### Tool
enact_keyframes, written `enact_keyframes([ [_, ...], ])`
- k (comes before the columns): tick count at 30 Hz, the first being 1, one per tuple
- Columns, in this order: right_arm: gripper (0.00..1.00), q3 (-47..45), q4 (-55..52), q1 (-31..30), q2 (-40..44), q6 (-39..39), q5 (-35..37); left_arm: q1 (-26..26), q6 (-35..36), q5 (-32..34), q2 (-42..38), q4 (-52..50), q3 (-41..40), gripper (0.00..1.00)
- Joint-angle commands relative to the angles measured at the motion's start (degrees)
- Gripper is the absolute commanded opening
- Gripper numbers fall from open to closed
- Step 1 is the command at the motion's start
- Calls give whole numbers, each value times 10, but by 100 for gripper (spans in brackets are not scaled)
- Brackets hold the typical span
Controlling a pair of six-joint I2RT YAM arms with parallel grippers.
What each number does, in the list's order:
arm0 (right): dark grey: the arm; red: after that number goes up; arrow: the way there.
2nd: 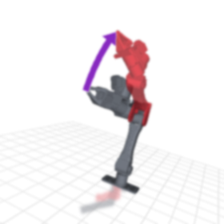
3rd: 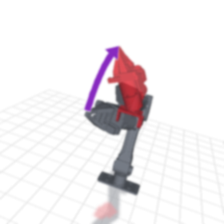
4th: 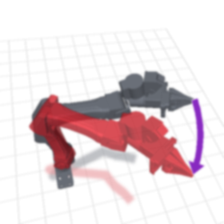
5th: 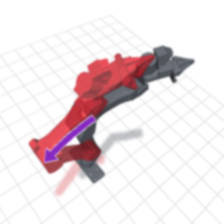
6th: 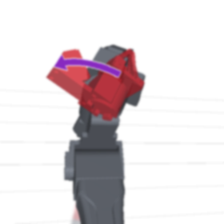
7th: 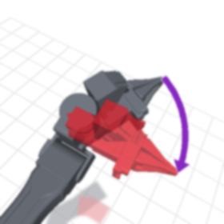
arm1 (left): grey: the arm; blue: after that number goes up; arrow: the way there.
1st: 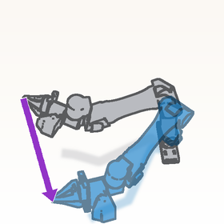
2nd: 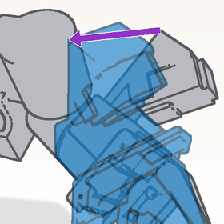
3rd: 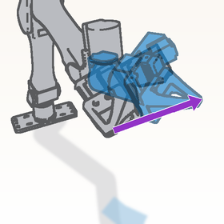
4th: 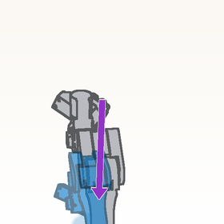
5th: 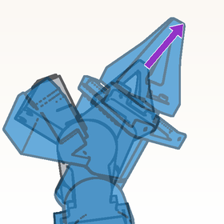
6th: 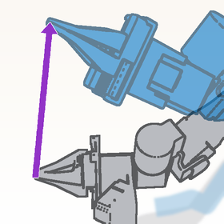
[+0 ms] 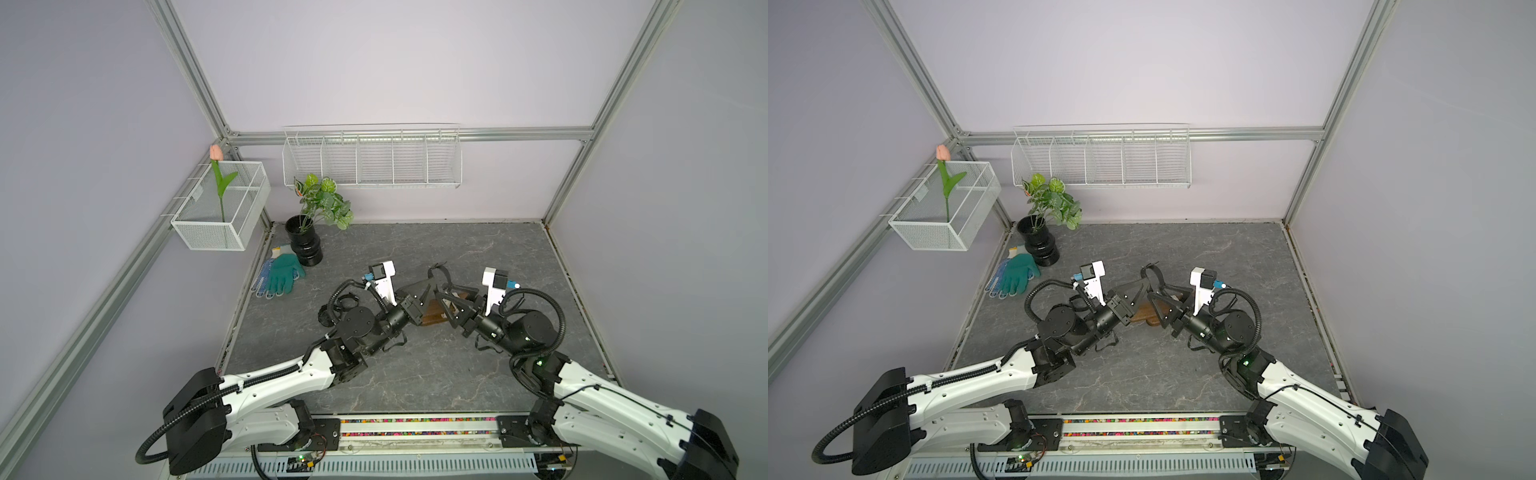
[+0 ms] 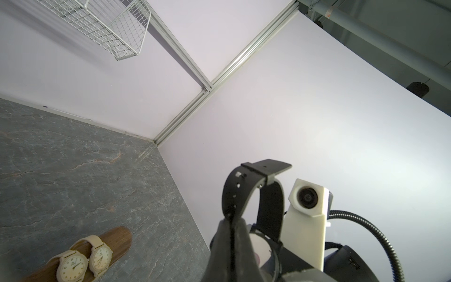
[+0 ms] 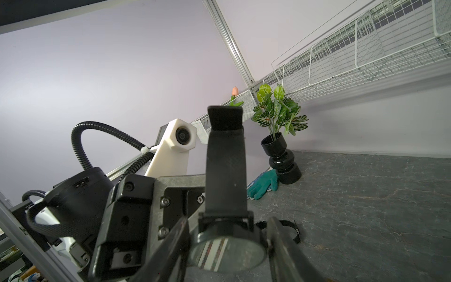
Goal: Place watch on stand
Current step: Pick up the watch at the center of the board.
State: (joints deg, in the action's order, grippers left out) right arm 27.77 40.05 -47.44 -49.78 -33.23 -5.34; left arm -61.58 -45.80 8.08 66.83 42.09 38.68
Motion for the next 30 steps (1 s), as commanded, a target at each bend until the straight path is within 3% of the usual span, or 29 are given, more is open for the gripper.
enact_keyframes([
  [1, 49, 13, -3, -5, 1, 8, 4, -4, -2, 4, 2, 11, 20, 0],
  [11, 44, 18, -36, -4, 25, 11, 16, -5, -2, 9, 2, 9, 15, 0],
  [16, 43, 42, -112, -4, 40, 24, 33, -5, 2, 9, -1, -19, 18, 0],
  [19, 43, 55, -165, 5, 41, 24, 42, -5, 3, 38, -13, -76, 25, 34],
  [20, 43, 60, -182, 8, 41, 25, 39, -3, 14, 49, -19, -100, 31, 41],
  [23, 44, 76, -250, 21, 50, 40, 48, 12, 30, 76, -52, -231, 54, 57],
  [27, 46, 93, -344, 65, 58, 65, 39, 25, 80, 83, -92, -308, 57, 72],
  [30, 46, 94, -391, 110, 67, 78, 21, 42, 109, 60, -107, -328, 43, 96],
])
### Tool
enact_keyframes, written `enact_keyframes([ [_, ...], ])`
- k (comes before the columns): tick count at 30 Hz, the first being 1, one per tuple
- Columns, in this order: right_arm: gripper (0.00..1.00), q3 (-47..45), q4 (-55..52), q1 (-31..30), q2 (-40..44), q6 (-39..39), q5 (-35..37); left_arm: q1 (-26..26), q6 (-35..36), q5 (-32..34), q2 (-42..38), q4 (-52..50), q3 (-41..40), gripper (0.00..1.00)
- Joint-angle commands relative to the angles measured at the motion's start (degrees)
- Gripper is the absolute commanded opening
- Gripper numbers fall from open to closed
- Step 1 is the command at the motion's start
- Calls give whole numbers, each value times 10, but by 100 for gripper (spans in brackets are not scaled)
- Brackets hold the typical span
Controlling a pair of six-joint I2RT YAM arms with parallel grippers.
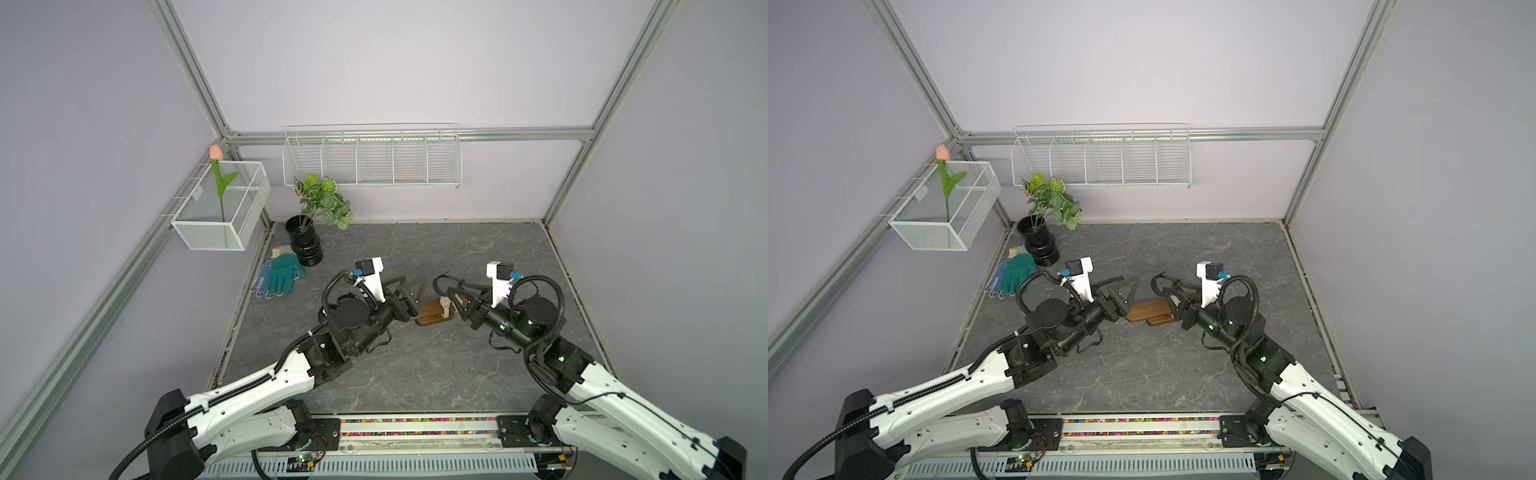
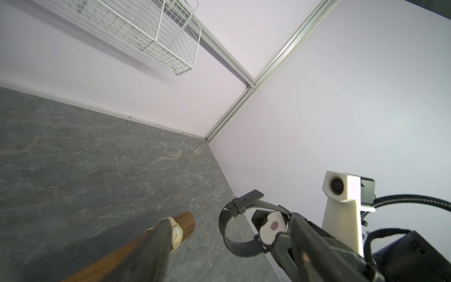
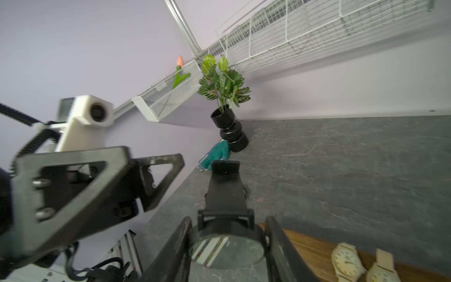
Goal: Place watch on stand
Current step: Pick up the watch at the center of the board, then place the watch on the stand.
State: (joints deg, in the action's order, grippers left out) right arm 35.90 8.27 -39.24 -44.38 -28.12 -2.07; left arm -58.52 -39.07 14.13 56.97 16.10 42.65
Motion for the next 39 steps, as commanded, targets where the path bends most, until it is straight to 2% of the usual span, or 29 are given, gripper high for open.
enact_keyframes([
  [1, 46, 11, -88, 42, 15, 30, -12, 24, 45, -16, -7, -86, 3, 99],
  [4, 46, 29, -153, 75, 4, 53, -12, 46, 44, -8, 5, -160, 12, 100],
  [10, 46, 74, -276, 132, -34, 115, 12, 57, 61, 102, 70, -381, 86, 100],
  [14, 46, 89, -316, 175, -57, 137, 23, 59, 70, 125, 122, -453, 118, 98],
  [23, 46, 108, -360, 241, -140, 127, 65, 59, 98, 21, 190, -430, 108, 92],
  [29, 46, 129, -364, 245, -208, 134, 73, 59, 122, -24, 230, -430, 110, 92],
  [39, 46, 182, -382, 245, -296, 154, 52, 69, 146, -60, 257, -403, 102, 84],
])
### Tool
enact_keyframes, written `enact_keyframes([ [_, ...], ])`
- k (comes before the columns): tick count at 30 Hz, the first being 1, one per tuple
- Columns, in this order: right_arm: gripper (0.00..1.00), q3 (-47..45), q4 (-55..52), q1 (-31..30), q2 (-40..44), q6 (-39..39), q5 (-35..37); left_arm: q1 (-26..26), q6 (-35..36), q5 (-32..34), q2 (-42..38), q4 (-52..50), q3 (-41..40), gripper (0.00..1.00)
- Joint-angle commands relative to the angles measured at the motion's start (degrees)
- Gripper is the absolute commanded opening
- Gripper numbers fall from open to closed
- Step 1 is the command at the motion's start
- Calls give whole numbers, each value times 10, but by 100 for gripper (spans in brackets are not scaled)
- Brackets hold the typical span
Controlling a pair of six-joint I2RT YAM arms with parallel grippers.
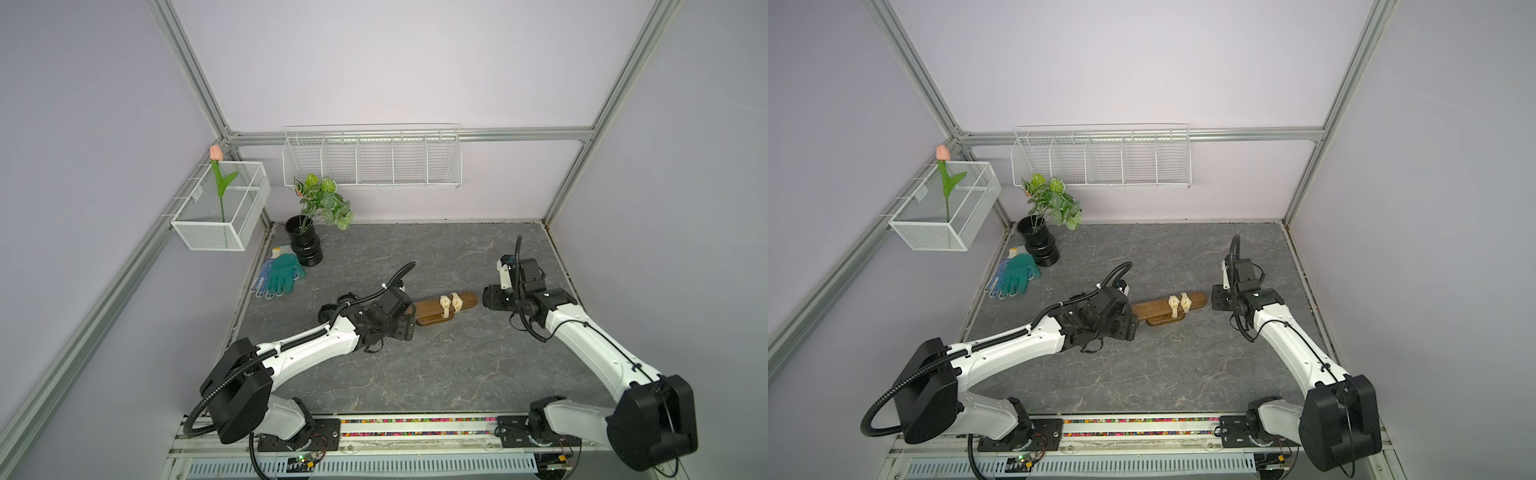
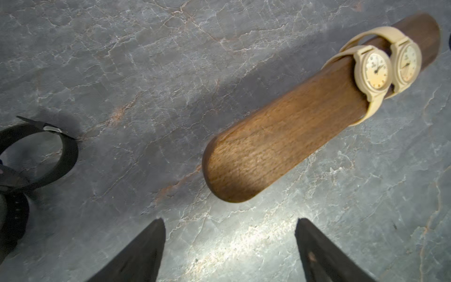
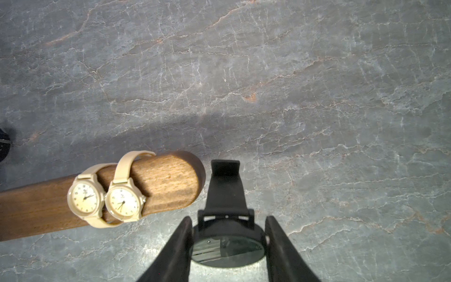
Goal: Place watch on stand
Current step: Place the watch on the stand.
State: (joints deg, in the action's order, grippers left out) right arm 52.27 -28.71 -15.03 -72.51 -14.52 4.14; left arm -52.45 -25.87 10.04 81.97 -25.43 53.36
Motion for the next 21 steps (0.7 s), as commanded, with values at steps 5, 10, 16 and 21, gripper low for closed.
enact_keyframes([
  [5, 46, 39, -30, 1, -45, 25, -21, 15, 13, -37, 21, 24, -7, 78],
  [10, 46, 59, -56, -8, -66, 33, -15, 28, 8, -50, 31, 32, -5, 73],
  [16, 46, 72, -68, -22, -95, 41, -23, 34, 2, -59, 47, 41, 3, 69],
  [21, 46, 81, -77, -35, -98, 44, -23, 36, -5, -58, 62, 38, 16, 63],
])
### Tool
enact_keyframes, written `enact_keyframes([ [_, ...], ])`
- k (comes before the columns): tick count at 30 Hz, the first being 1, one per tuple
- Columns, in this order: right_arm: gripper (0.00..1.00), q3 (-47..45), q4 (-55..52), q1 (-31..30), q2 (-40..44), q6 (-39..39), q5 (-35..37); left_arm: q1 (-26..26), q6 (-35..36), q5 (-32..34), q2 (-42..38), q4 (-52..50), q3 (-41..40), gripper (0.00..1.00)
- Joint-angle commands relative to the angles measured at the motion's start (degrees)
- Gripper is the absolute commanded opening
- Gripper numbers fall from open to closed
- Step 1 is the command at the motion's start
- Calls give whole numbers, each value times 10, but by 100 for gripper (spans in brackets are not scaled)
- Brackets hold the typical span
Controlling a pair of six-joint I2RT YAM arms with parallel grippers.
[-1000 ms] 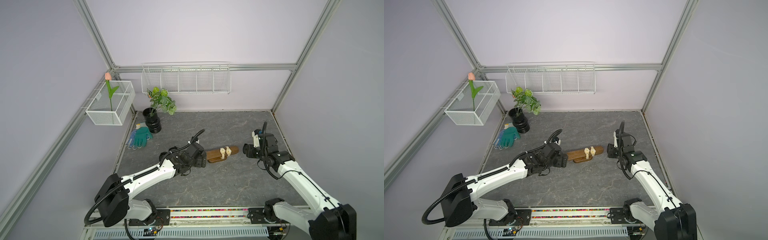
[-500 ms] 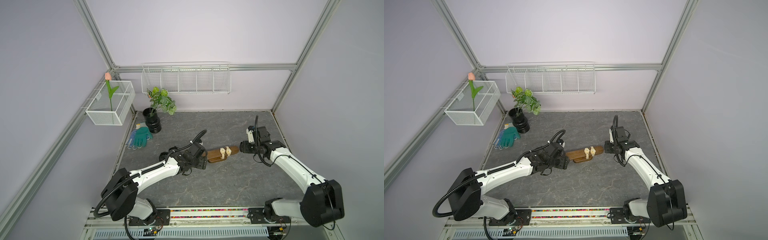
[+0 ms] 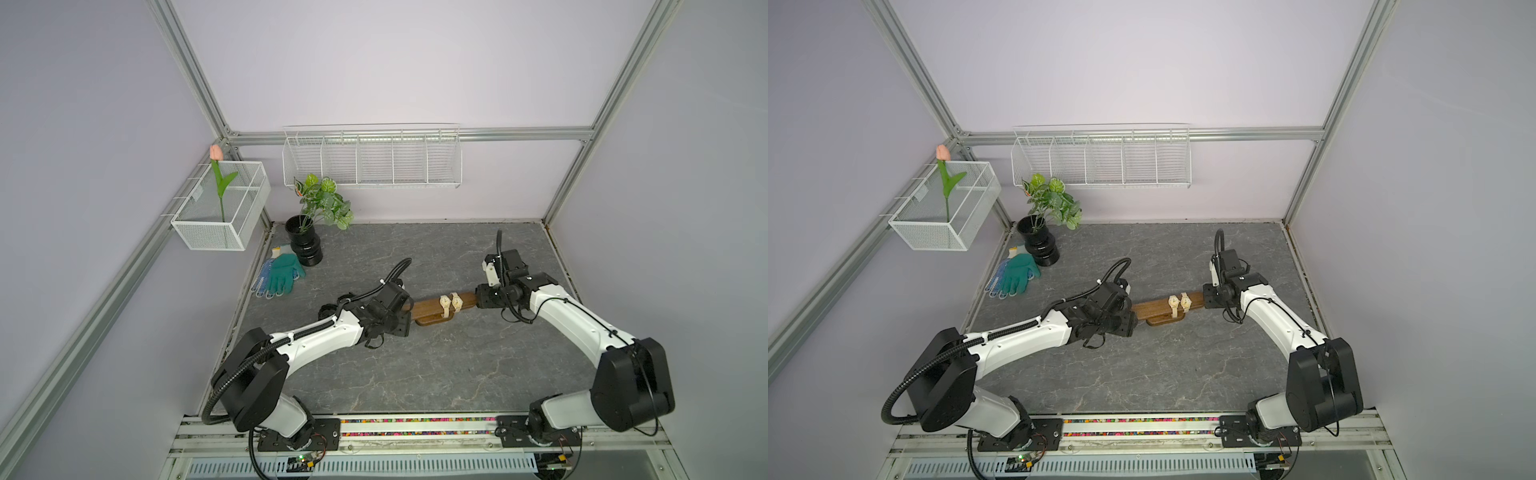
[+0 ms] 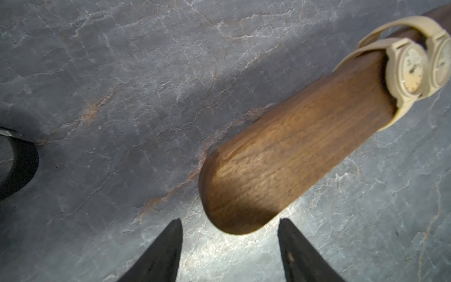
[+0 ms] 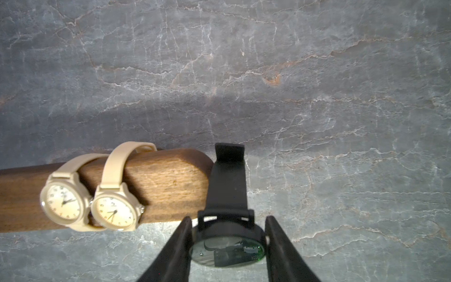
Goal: Place watch on stand
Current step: Place the watch on the stand.
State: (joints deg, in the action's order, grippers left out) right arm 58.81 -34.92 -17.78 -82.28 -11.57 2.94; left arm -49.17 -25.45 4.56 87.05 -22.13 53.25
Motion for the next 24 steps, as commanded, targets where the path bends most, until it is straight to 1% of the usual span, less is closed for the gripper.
enact_keyframes([
  [1, 46, 18, -17, -10, -1, 16, -11, 3, -9, -3, 14, 5, 18, 62],
  [5, 47, 22, -26, -17, -11, 19, -9, 5, -9, -3, 23, 5, 25, 59],
  [10, 48, 23, -32, -18, -17, 18, 16, 10, -12, 4, 24, 2, 29, 53],
  [13, 48, 26, -35, -17, -12, 15, 9, 12, -12, 4, 24, 1, 30, 50],
  [16, 49, 29, -43, -19, -7, 11, -8, 12, -7, -3, 22, -2, 34, 50],
  [21, 49, 29, -55, -23, -10, 9, -8, 12, 5, -18, 12, 4, 34, 51],
  [24, 50, 25, -51, -25, -13, 9, -13, 10, 27, -55, 16, -2, 50, 53],
])
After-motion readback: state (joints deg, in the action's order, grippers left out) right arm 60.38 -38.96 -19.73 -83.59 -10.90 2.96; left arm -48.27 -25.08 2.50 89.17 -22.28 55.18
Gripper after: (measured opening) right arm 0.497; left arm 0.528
